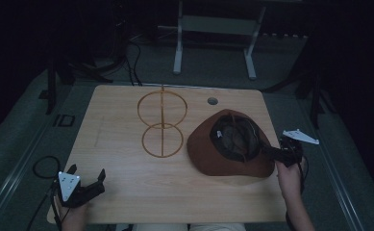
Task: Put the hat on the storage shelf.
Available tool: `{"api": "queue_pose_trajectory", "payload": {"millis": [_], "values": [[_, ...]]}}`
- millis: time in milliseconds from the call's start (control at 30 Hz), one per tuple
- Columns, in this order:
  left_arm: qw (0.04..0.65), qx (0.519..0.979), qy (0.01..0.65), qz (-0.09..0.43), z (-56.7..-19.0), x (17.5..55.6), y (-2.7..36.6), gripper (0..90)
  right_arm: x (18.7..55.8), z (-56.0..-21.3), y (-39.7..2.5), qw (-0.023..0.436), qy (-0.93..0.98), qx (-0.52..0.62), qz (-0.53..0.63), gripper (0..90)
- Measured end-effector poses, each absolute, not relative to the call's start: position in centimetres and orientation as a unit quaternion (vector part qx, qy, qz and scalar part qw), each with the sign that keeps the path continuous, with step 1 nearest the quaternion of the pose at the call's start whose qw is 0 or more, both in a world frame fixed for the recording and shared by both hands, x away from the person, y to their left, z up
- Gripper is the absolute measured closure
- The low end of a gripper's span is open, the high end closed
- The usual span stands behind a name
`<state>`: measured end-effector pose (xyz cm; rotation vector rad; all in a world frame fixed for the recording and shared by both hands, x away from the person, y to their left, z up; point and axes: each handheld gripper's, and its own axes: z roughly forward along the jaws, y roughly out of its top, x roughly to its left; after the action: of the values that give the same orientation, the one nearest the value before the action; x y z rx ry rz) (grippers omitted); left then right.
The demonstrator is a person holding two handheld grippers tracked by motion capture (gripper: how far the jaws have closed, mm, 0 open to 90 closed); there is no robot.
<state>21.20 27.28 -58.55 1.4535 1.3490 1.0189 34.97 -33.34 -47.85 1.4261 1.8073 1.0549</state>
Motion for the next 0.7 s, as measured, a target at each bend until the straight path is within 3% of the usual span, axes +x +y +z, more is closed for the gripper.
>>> {"api": "queue_pose_trajectory", "payload": {"millis": [200, 467, 700], "values": [[0.448, 0.588, 0.548, 0.392, -58.4, 21.2, 26.9, 3.1, 36.7, -46.5, -32.3, 0.301, 0.693, 0.524, 0.392, 11.5], [0.445, 0.587, 0.553, 0.389, -58.4, 21.2, 26.8, 3.1, 40.2, -46.2, -31.2, 0.241, 0.727, 0.514, 0.385, 15.3], [0.444, 0.592, 0.55, 0.388, -58.5, 21.3, 26.8, 3.1, 42.6, -47.0, -31.0, 0.244, 0.727, 0.539, 0.35, 14.0]]}}
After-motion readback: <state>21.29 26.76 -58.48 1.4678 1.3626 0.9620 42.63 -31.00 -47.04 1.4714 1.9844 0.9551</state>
